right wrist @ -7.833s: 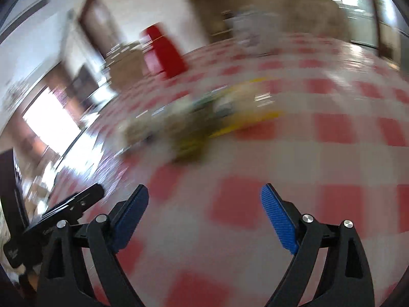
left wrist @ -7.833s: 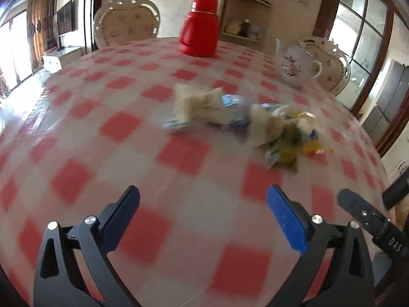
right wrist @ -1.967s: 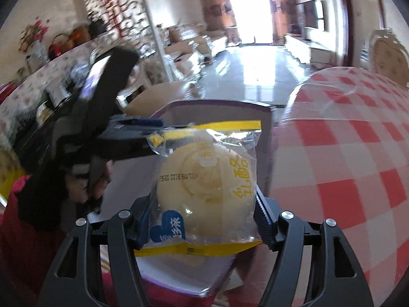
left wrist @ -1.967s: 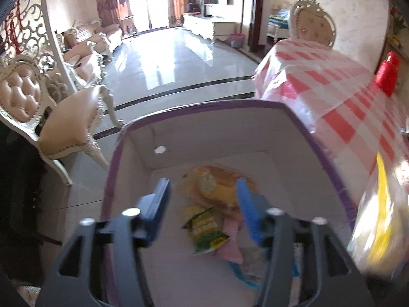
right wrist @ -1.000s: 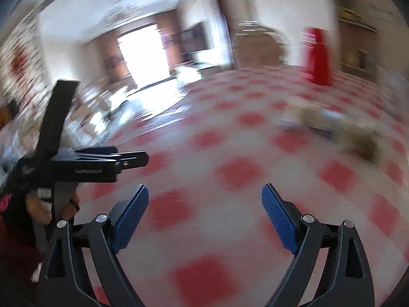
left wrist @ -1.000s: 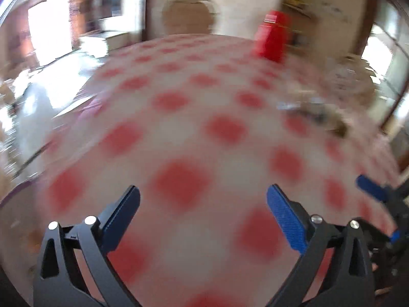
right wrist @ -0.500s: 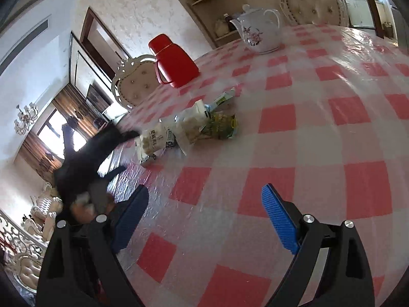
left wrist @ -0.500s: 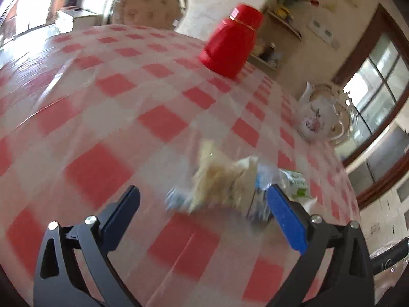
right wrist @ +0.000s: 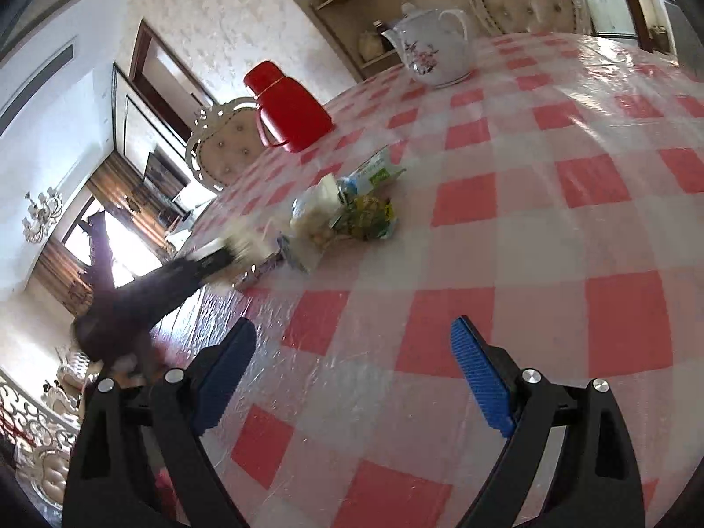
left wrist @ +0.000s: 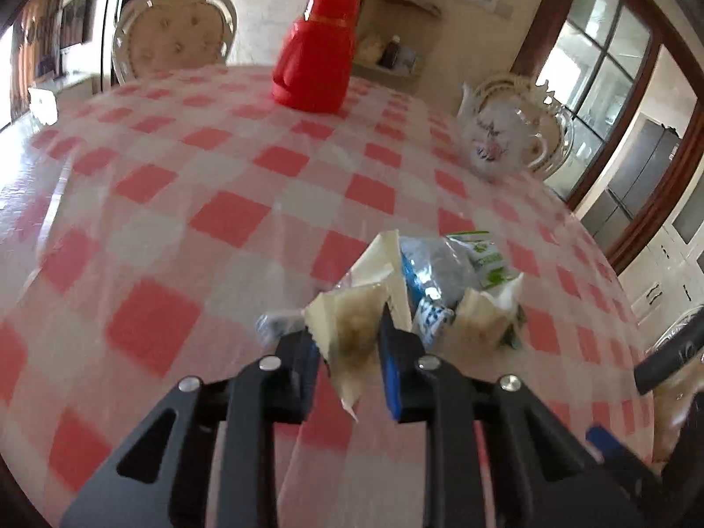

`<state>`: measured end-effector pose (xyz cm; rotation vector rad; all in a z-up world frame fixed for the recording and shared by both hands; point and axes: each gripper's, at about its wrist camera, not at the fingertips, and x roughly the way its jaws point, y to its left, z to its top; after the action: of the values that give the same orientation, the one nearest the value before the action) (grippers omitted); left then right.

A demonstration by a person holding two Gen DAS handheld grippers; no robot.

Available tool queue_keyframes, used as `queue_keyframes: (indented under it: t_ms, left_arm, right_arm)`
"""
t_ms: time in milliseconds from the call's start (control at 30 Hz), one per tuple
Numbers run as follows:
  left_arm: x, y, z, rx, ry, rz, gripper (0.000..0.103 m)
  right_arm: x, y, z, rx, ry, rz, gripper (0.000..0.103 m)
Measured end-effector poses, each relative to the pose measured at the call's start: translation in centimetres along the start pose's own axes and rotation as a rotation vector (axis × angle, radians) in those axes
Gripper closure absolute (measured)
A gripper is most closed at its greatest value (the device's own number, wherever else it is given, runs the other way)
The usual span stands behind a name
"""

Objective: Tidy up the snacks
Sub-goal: 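Grasp a wrapped cake with the left tool while the right tool reaches toward another cake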

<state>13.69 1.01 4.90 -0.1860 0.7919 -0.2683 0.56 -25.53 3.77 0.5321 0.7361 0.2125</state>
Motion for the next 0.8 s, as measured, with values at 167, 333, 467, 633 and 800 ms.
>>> queue_keyframes:
  t_ms: [167,333,467,633,800]
  left_arm:
    - [-3.8,0.9,-3.9,-0.005,-0.014,-0.021,0.079]
    - [-3.0,2.9,-6.8,-0.109,0.077,-0.062,0.077]
    - [-2.5,3.2,-6.6,-0.121,0.082,-0.054,0.056]
    - [-2.2,3.0,-6.2,-0.132,0.074,-0.089,0.030]
    - [-1.7,2.5,-5.9,-0.101,0.080,-0.094,0.025]
  right_arm:
    - [0.4,0.3,-0.4,-0.014,0.013,-0.020,0.015]
    - [1.5,2.3,-0.4,-0.120,-0.004,-0.088,0.015]
    - [3.6,2.7,0.6,-0.130,0.023,-0.108,0.015]
    - [7.3,4.1,2.4,-0.168,0.049,-0.186,0.015]
    - [11.0,6.9,3.0,-0.286,0.093,-0.299,0.016]
